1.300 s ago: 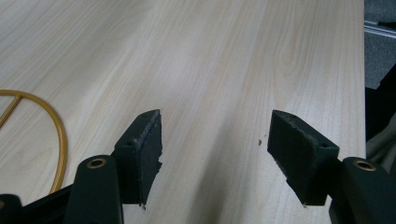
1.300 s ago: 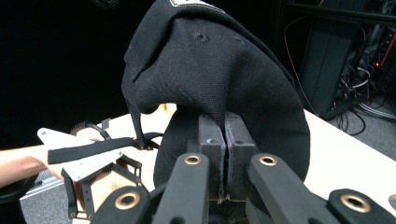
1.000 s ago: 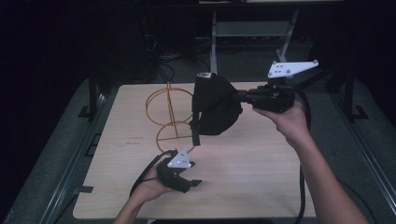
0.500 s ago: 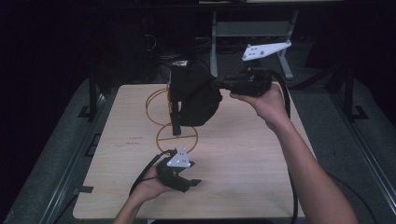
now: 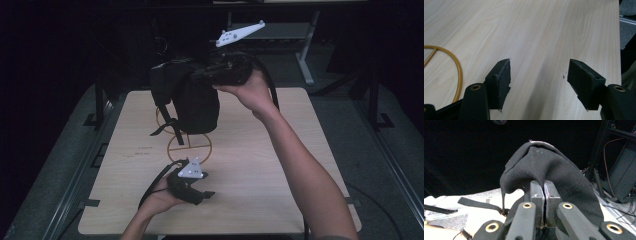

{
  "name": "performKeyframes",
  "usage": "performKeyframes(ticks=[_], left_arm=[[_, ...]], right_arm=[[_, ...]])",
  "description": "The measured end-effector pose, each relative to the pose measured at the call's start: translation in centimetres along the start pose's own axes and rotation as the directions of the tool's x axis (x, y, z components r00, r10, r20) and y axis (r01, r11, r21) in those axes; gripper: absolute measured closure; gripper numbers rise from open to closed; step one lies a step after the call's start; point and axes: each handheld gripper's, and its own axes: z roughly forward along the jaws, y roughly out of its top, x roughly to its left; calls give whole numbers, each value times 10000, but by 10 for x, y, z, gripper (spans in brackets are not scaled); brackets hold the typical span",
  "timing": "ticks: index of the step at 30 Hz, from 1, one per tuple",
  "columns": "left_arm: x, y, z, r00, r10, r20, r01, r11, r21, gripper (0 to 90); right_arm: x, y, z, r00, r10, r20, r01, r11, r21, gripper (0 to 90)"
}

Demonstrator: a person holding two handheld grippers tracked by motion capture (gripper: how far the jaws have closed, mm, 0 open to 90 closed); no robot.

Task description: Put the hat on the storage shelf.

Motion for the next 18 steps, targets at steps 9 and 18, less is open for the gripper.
performKeyframes(ticks=[9, 18], left_arm=[[0, 0, 1, 9998, -176, 54, 177, 9998, -11, 350], [2, 1, 3, 10000, -6, 79, 5, 10000, 99, 350]], right_arm=[[-9, 2, 24, 9990, 415, -163, -415, 9991, 11, 878], [-23, -1, 46, 9951, 975, -182, -976, 9952, -36, 877]])
